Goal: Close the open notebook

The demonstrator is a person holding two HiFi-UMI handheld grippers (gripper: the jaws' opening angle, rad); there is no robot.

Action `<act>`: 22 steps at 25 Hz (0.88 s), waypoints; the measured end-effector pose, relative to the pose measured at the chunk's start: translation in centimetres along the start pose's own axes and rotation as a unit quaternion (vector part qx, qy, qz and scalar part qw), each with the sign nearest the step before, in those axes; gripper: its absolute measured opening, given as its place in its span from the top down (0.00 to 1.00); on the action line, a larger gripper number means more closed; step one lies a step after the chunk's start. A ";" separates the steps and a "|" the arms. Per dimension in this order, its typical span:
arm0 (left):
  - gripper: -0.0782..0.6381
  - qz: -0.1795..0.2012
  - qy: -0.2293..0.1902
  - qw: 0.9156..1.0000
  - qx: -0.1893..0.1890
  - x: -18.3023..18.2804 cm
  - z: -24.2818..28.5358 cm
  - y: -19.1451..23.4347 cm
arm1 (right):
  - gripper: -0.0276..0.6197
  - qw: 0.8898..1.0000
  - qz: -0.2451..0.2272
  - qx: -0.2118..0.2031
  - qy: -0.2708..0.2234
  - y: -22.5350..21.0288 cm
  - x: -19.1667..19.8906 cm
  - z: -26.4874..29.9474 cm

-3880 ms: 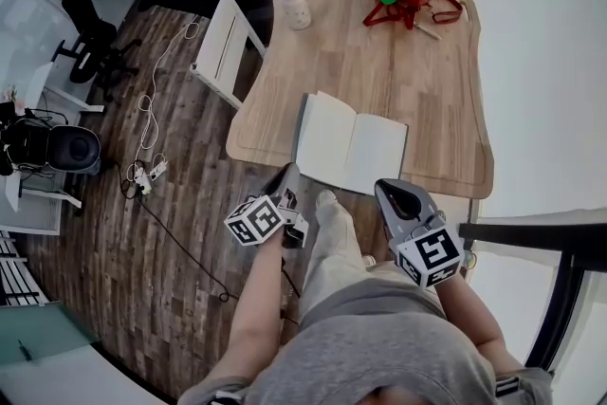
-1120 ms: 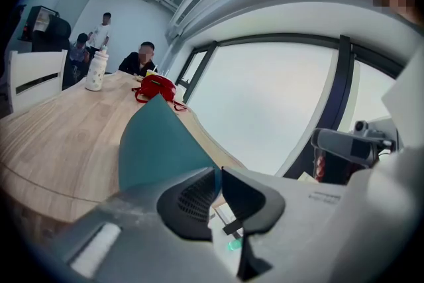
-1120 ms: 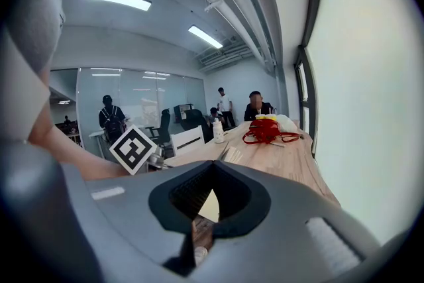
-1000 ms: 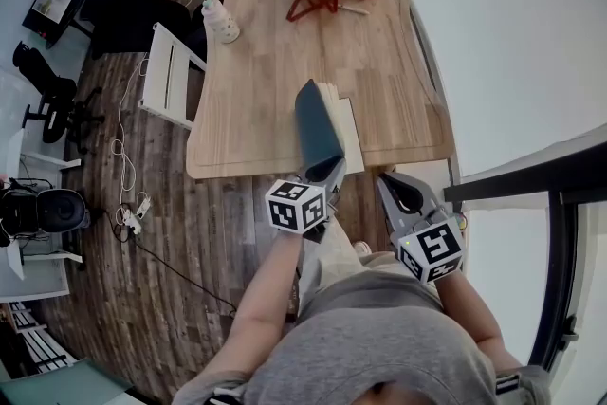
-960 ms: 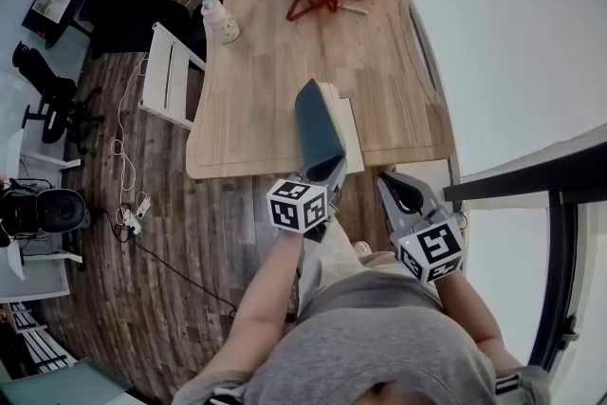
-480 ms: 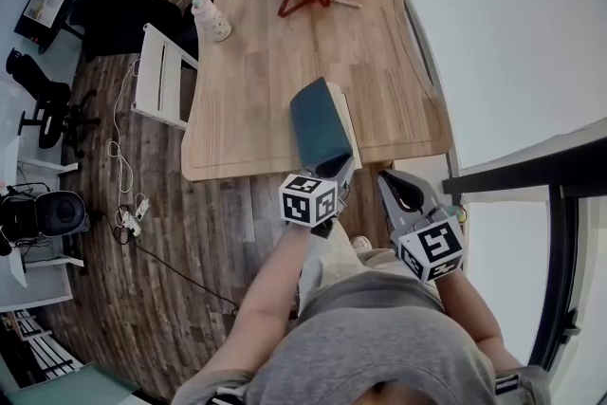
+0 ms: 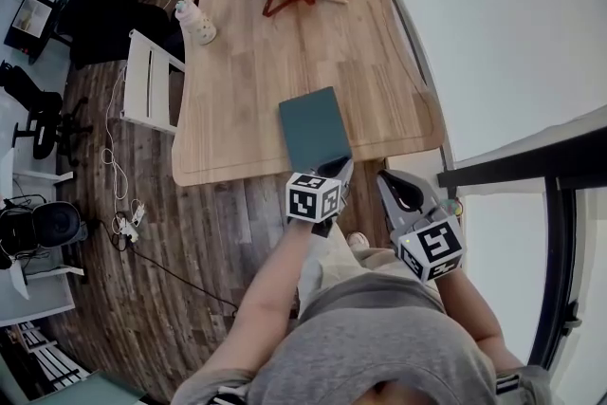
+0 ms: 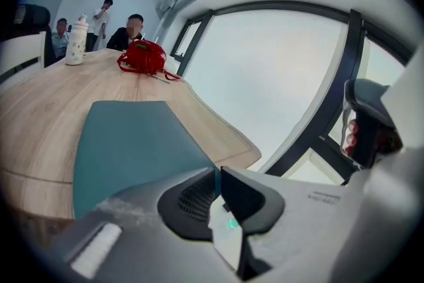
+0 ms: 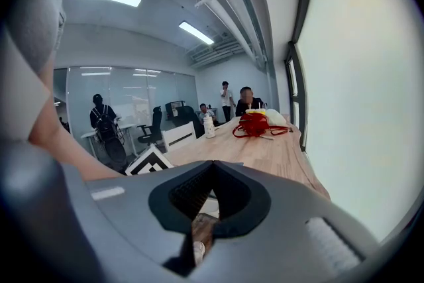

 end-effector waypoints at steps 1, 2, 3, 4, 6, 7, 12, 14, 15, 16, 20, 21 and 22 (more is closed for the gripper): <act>0.84 -0.003 0.001 1.000 -0.003 0.1 0.2 0.1 | 0.95 1.000 0.000 0.001 0.000 -0.1 0.1 -0.1; 0.84 -0.005 0.001 1.000 -0.005 0.2 0.3 0.1 | 0.95 1.000 0.000 0.002 0.001 -0.2 0.1 -0.2; 0.84 -0.005 0.002 1.000 -0.006 0.3 0.4 0.2 | 0.95 1.000 0.000 0.003 0.001 -0.4 0.2 -0.4; 0.85 -0.005 0.004 1.000 -0.008 0.3 0.5 0.2 | 0.95 1.000 0.000 0.004 0.002 -0.5 0.2 -0.5; 0.85 -0.004 0.006 1.000 -0.012 0.5 0.7 0.2 | 0.95 1.000 0.001 0.006 0.002 -0.7 0.3 -0.8; 0.85 -0.004 0.008 1.000 -0.015 0.7 0.8 0.2 | 0.95 1.000 0.001 0.006 0.003 -0.7 0.4 -0.9; 0.85 0.001 0.016 0.999 -0.034 1.2 1.4 0.5 | 0.95 1.000 0.001 0.005 0.002 -0.8 0.5 -1.3; 0.85 0.004 0.017 0.999 -0.040 1.2 1.5 0.4 | 0.95 1.000 0.001 0.003 0.002 -0.7 0.5 -1.6; 0.84 0.006 0.017 0.999 -0.044 1.3 1.5 0.4 | 0.95 1.000 0.001 0.002 0.002 -0.6 0.5 -1.7; 0.84 0.007 0.017 0.999 -0.046 1.4 1.6 0.3 | 0.95 1.000 0.000 0.002 0.001 -0.6 0.6 -1.9; 0.83 0.006 0.013 0.999 -0.052 1.5 1.6 0.1 | 0.95 1.000 -0.004 0.001 -0.002 -0.3 0.5 -2.6; 0.83 0.006 0.013 0.999 -0.053 1.5 1.6 0.0 | 0.95 1.000 -0.005 0.001 -0.003 -0.2 0.5 -2.8; 0.83 0.007 0.014 0.999 -0.052 1.6 1.6 -0.2 | 0.95 1.000 -0.005 0.001 -0.004 -0.1 0.6 -3.1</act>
Point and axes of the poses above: the fingertips, and each gripper's own axes: z forward along the fingers, y to its left, x out of its underside, the point moved 5 cm from there along -z, backward along the fingers, and after that the axes turned 1 degree about -x, right-handed, at the moved point
